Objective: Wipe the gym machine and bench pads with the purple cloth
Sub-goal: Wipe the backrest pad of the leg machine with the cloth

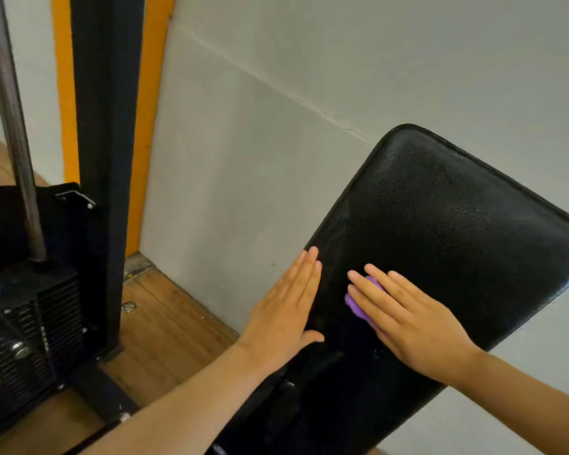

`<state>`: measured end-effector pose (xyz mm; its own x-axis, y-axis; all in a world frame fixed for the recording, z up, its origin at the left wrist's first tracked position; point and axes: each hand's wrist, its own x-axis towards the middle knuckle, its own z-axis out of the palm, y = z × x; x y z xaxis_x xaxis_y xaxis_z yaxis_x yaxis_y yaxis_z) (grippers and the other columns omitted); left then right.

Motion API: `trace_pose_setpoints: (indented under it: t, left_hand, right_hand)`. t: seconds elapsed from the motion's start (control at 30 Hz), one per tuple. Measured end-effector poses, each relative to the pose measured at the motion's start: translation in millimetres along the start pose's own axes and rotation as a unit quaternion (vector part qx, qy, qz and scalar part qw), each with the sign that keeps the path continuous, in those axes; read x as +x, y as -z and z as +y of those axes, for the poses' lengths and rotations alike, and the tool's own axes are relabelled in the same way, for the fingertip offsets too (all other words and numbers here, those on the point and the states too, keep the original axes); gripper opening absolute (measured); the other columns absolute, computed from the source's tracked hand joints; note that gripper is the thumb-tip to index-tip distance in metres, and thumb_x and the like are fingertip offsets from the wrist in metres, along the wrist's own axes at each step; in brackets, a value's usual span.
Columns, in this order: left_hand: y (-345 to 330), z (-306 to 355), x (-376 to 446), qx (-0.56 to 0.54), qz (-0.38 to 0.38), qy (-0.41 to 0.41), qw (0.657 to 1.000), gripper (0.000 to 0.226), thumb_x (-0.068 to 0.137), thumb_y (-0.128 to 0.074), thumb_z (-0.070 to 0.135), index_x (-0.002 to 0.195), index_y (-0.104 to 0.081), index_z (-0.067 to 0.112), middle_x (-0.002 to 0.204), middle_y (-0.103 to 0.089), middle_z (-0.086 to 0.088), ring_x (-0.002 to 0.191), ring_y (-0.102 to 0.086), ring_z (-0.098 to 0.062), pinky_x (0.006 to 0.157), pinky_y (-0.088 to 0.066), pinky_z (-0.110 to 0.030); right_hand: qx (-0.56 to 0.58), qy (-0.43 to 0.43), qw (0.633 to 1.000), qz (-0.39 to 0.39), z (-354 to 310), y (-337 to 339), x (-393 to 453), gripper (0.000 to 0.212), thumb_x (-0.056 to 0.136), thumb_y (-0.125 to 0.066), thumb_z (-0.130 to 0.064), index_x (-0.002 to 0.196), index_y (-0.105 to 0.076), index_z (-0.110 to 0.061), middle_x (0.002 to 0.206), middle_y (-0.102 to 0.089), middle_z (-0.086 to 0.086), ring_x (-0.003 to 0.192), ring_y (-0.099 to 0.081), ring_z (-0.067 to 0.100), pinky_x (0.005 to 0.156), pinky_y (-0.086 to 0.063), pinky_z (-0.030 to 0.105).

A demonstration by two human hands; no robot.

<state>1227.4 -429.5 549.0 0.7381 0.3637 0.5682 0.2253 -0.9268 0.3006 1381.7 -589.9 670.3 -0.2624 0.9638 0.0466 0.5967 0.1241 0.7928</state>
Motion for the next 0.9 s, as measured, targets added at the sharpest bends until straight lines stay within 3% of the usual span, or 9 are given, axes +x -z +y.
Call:
trace_pose_setpoints:
  t: [0.1, 0.17, 0.3, 0.37, 0.5, 0.63, 0.73, 0.8, 0.9]
  left_hand:
    - [-8, 0, -3, 0.016, 0.017, 0.007, 1.000, 0.125, 0.068, -0.079, 0.063, 0.156, -0.015, 0.000, 0.166, 0.001, -0.018, 0.152, -0.001, -0.027, 0.117, -0.012, -0.038]
    - [-9, -2, -4, 0.030, 0.018, 0.014, 0.999, 0.124, 0.068, -0.078, 0.064, 0.155, -0.016, 0.000, 0.166, -0.002, -0.019, 0.151, -0.002, -0.027, 0.117, -0.012, -0.038]
    - [-14, -4, -7, 0.004, 0.022, 0.017, 1.000, 0.122, 0.077, -0.072, 0.060, 0.157, 0.003, 0.006, 0.165, 0.016, -0.011, 0.151, 0.012, -0.020, 0.118, -0.006, -0.034]
    - [-18, -2, -10, -0.004, 0.042, 0.022, 0.999, 0.113, 0.079, -0.063, 0.060, 0.157, -0.005, 0.002, 0.167, 0.004, -0.017, 0.152, 0.002, -0.024, 0.118, -0.012, -0.036]
    - [-35, 4, -25, -0.025, 0.081, 0.050, 0.995, 0.094, 0.086, -0.051, 0.057, 0.152, -0.021, -0.004, 0.160, -0.022, -0.024, 0.148, -0.027, -0.033, 0.112, -0.038, -0.042]
    - [-46, 5, -34, -0.018, 0.076, 0.079, 0.994, 0.083, 0.099, -0.032, 0.058, 0.153, -0.019, -0.004, 0.162, -0.019, -0.024, 0.148, -0.028, -0.032, 0.113, -0.037, -0.041]
    - [-46, 4, -33, 0.006, 0.077, 0.079, 0.994, 0.083, 0.100, -0.032, 0.059, 0.153, -0.021, -0.004, 0.162, -0.019, -0.023, 0.147, -0.029, -0.032, 0.113, -0.037, -0.040]
    - [-45, 4, -35, 0.005, 0.079, 0.083, 0.993, 0.083, 0.098, -0.037, 0.058, 0.153, -0.022, -0.002, 0.162, -0.020, -0.021, 0.146, -0.030, -0.031, 0.112, -0.036, -0.039]
    - [-48, 4, -38, 0.009, 0.070, 0.082, 0.994, 0.081, 0.101, -0.027, 0.058, 0.154, -0.019, -0.003, 0.163, -0.016, -0.021, 0.149, -0.025, -0.030, 0.115, -0.029, -0.040]
  right_hand:
    - [-0.003, 0.002, 0.999, 0.033, 23, 11, 43, 0.055, 0.097, -0.037, -0.023, 0.149, -0.038, -0.005, 0.160, -0.024, 0.014, 0.148, -0.022, 0.033, 0.122, -0.013, 0.043]
    - [-0.009, -0.076, 0.994, 0.080, 37, 18, 90, 0.049, 0.097, -0.042, -0.018, 0.142, -0.048, -0.001, 0.154, -0.036, 0.018, 0.142, -0.034, 0.037, 0.119, -0.021, 0.045]
    - [0.003, -0.204, 0.972, 0.115, 35, 27, 139, 0.043, 0.096, -0.048, -0.015, 0.135, -0.053, 0.003, 0.150, -0.042, 0.020, 0.140, -0.037, 0.040, 0.120, -0.022, 0.047]
    - [0.015, -0.175, 0.978, 0.110, 18, 19, 121, 0.048, 0.097, -0.046, -0.020, 0.141, -0.048, 0.001, 0.153, -0.039, 0.019, 0.142, -0.032, 0.041, 0.120, -0.019, 0.048]
    - [-0.003, -0.011, 0.999, 0.031, -25, -2, 52, 0.060, 0.098, -0.050, -0.029, 0.150, -0.035, -0.005, 0.158, -0.030, 0.016, 0.147, -0.021, 0.039, 0.121, -0.014, 0.047]
    - [-0.020, 0.095, 0.995, 0.005, -12, -4, 36, 0.057, 0.097, -0.047, -0.024, 0.150, -0.036, -0.006, 0.158, -0.028, 0.015, 0.147, -0.017, 0.035, 0.121, -0.009, 0.045]
    - [-0.003, -0.070, 0.991, 0.110, 25, 10, 78, 0.047, 0.097, -0.049, -0.013, 0.142, -0.048, -0.001, 0.153, -0.038, 0.019, 0.142, -0.034, 0.039, 0.119, -0.022, 0.047]
    - [0.008, -0.187, 0.973, 0.138, 30, 15, 101, 0.047, 0.097, -0.050, -0.011, 0.142, -0.046, 0.002, 0.153, -0.035, 0.022, 0.142, -0.032, 0.043, 0.120, -0.020, 0.049]
    - [0.014, -0.238, 0.960, 0.144, -3, 3, 105, 0.051, 0.097, -0.051, -0.013, 0.145, -0.041, 0.001, 0.155, -0.032, 0.021, 0.143, -0.025, 0.045, 0.121, -0.012, 0.050]
